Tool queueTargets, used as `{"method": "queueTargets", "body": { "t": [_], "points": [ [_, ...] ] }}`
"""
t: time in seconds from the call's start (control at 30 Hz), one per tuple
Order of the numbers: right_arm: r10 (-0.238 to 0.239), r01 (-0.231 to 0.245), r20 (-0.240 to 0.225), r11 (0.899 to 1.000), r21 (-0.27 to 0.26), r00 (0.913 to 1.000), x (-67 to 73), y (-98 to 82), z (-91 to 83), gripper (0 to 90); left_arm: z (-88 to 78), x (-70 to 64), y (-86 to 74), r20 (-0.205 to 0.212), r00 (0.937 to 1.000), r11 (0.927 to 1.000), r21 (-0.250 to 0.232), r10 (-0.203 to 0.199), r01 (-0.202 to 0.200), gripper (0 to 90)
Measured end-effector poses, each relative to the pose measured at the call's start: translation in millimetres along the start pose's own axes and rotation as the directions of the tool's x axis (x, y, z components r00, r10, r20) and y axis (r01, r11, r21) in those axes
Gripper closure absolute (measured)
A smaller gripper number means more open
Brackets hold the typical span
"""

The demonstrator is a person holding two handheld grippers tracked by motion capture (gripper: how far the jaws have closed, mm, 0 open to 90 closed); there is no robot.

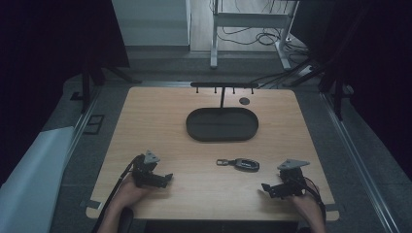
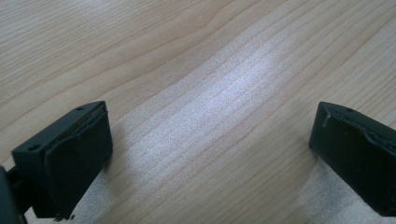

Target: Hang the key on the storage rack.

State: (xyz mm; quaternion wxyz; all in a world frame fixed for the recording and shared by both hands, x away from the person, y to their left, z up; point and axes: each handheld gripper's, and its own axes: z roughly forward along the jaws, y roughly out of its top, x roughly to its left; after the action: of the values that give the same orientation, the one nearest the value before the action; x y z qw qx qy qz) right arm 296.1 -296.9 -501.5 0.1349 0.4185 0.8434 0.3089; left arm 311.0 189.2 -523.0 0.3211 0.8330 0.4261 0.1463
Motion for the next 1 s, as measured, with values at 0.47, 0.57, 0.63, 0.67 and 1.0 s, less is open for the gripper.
{"method": "queueTargets", "body": {
  "t": [0.47,0.57,0.63,0.67,1.0],
  "points": [
    [-0.054,0.055,-0.01,0.997,0.058,0.9985,1.4,23.6,5.9,0.0,0.0,0.0,0.0,0.0,1.0,1.0,0.0,0.0,0.0,0.0],
    [-0.075,0.076,-0.018,0.994,0.083,0.997,1.9,30.0,8.1,0.0,0.0,0.0,0.0,0.0,1.0,1.0,0.0,0.0,0.0,0.0],
    [-0.089,0.091,-0.023,0.991,0.096,0.9958,2.3,34.3,10.7,0.0,0.0,0.0,0.0,0.0,1.0,1.0,0.0,0.0,0.0,0.0],
    [-0.093,0.096,-0.029,0.99,0.104,0.9952,2.7,36.8,12.0,0.0,0.0,0.1,0.0,0.0,1.0,1.0,0.0,0.0,0.0,0.0],
    [-0.188,0.206,-0.099,0.952,0.226,0.9772,8.7,61.3,28.1,10.0,-0.2,0.1,0.1,0.001,1.0,1.0,0.002,0.001,-0.001,0.0]
  ]
}}
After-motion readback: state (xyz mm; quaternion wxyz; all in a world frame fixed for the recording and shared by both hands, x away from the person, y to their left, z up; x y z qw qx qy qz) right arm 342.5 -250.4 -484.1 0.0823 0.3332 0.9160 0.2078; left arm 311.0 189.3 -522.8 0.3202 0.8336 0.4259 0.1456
